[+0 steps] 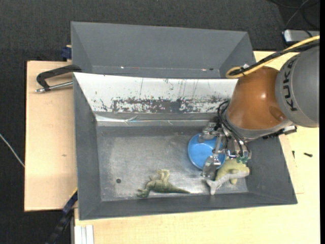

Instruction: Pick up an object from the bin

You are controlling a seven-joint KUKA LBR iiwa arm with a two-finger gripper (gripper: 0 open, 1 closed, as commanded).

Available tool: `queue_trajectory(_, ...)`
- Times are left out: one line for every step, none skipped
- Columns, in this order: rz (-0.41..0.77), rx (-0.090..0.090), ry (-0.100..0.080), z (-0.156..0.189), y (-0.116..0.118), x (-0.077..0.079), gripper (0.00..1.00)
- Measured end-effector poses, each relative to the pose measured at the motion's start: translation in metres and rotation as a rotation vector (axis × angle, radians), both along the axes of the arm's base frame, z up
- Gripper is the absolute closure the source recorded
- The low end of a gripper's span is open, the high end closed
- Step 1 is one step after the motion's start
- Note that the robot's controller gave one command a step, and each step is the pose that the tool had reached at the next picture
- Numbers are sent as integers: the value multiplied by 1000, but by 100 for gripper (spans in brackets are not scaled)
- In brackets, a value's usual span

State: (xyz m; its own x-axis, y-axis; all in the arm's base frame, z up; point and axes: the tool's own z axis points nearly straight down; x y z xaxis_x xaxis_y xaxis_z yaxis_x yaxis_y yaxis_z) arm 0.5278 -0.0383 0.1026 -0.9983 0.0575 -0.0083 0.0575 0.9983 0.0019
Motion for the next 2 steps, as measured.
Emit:
queue_trajectory(-231, 1, 2, 14, -9, 1, 0)
queue_trajectory(-523, 4, 4, -31, 0, -8, 0)
